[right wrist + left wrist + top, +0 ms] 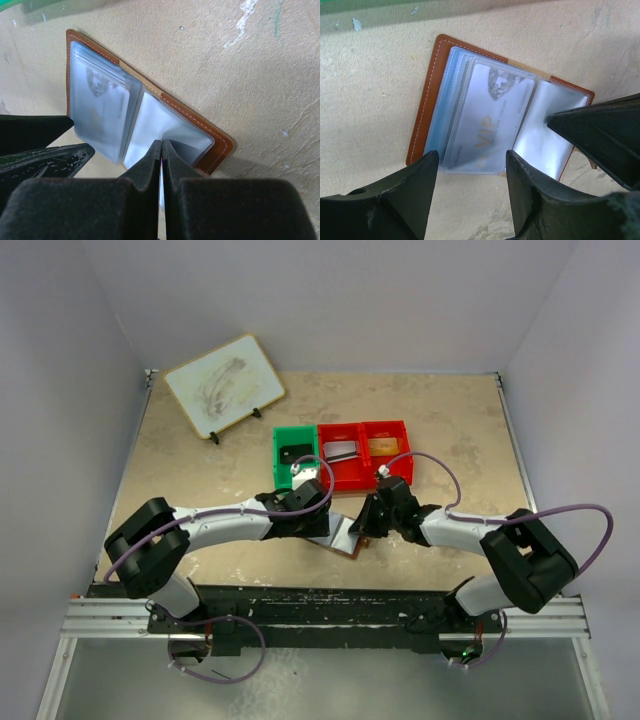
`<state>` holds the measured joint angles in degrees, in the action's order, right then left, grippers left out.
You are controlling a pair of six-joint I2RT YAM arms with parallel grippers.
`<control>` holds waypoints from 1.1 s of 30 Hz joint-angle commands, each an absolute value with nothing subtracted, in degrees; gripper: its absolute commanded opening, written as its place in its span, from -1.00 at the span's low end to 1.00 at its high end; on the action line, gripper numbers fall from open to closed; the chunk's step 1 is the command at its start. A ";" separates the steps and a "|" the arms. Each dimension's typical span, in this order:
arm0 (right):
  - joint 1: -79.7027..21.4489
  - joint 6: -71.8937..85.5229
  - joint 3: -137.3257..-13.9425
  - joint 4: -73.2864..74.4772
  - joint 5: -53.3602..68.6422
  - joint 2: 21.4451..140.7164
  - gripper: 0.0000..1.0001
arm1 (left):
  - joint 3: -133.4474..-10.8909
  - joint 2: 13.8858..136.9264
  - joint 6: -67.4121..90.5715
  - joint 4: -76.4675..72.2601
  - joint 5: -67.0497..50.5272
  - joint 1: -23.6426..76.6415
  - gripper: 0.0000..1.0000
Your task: Take the credit cards out of the card holder
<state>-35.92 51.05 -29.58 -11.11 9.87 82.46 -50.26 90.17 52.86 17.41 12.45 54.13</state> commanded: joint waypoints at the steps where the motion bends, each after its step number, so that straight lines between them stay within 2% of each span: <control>1: -35.95 50.25 -28.41 -7.91 8.79 84.33 -0.92 | -51.13 88.18 52.12 15.66 12.55 54.31 0.07; 19: -36.03 50.07 -28.84 -8.71 8.44 85.33 -0.92 | -49.81 87.61 52.30 14.48 11.60 54.29 -0.01; 33: -35.95 50.44 -28.88 -9.35 8.55 86.03 -0.91 | -49.22 85.56 51.39 7.41 3.58 54.32 -0.06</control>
<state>-35.94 51.46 -29.61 -13.21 10.37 83.72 -49.78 87.15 51.37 13.58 7.20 54.13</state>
